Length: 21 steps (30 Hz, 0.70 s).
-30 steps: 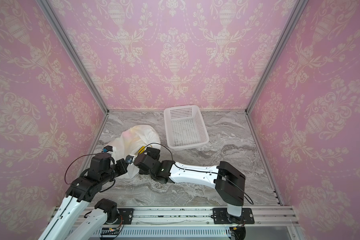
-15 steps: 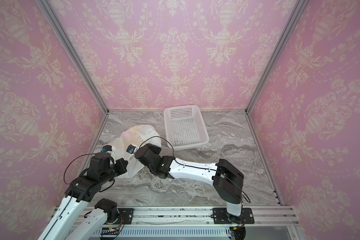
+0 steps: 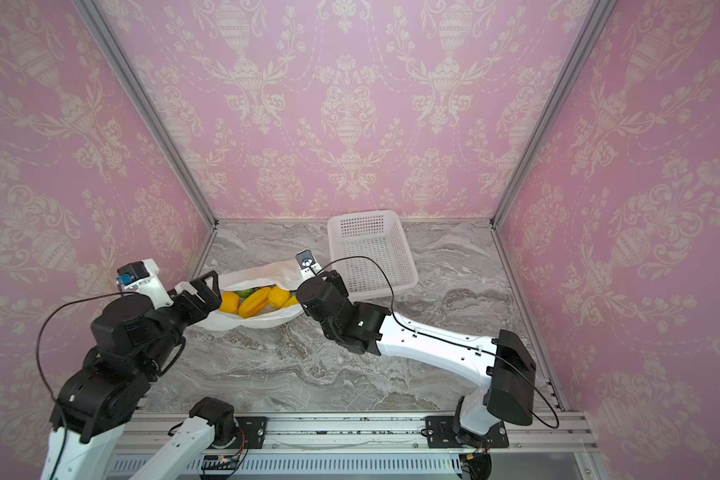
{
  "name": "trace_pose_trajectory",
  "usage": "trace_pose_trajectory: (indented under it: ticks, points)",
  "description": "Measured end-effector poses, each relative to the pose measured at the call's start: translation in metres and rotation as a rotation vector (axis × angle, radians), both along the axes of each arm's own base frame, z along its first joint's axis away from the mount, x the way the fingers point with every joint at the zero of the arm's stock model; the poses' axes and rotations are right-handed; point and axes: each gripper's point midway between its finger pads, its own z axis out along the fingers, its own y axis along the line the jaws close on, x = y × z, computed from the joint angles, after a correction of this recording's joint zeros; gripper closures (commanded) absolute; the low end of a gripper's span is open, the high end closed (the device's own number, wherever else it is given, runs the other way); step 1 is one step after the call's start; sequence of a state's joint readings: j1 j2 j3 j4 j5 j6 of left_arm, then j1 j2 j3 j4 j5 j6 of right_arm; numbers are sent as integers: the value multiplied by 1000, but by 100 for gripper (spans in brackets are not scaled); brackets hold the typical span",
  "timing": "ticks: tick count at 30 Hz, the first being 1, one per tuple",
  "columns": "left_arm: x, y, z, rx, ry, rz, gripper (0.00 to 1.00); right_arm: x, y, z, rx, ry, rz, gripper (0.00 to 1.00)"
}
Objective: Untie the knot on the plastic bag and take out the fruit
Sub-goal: 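Grasp the bag edge with the left gripper and lift it upright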
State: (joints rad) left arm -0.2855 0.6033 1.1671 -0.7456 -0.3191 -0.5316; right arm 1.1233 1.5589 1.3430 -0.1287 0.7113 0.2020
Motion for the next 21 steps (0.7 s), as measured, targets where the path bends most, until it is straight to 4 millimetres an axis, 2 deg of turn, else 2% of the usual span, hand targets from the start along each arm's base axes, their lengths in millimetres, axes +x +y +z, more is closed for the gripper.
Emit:
trace_pose_trajectory:
  ticks: [4,7,12,15,18,21]
  points:
    - [1,1,17,15,-69,-1,1,0,-9,-23,19,70,-42,100]
    - [-7,7,24,22,-104,18,1,3,-15,-27,46,98,-71,100]
    - [-34,27,45,44,-190,88,4,11,-21,-30,99,125,-104,100]
    - [-37,28,60,67,-213,89,3,11,-23,-36,104,140,-111,100]
    - [-17,17,59,97,-169,51,4,8,-28,-42,108,152,-116,100]
    - [30,-9,30,140,-22,-32,6,5,-34,-47,120,163,-121,100]
